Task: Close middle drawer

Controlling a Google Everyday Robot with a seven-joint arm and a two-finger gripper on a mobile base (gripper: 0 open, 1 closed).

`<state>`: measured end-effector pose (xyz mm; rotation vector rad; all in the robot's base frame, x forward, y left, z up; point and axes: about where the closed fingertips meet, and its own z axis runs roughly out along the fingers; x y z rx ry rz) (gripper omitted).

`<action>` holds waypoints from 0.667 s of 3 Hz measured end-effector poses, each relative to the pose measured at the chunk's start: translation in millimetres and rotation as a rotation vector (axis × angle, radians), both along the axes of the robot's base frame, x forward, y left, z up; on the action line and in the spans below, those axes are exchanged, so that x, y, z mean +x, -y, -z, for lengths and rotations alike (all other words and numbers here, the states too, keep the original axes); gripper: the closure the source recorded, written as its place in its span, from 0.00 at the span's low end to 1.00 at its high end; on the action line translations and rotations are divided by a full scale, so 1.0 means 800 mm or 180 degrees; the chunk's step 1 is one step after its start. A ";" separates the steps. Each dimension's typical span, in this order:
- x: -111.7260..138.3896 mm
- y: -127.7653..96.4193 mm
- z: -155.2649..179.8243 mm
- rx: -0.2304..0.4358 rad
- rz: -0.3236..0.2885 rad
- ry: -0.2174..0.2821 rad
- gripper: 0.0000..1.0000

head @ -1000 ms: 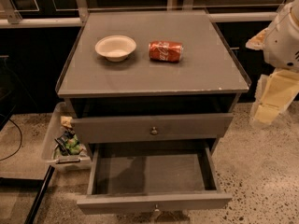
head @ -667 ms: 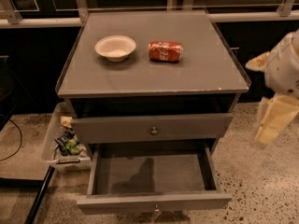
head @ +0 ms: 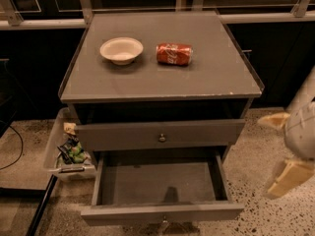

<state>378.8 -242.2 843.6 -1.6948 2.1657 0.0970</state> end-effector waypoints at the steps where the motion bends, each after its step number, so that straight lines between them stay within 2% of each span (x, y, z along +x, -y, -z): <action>1: -0.034 0.001 0.057 0.0242 -0.0076 -0.0003 0.37; 2: -0.038 0.001 0.060 0.0235 -0.0128 0.0008 0.60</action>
Offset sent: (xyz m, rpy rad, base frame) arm -0.0226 -0.0007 -0.0382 0.0634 0.0005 0.0197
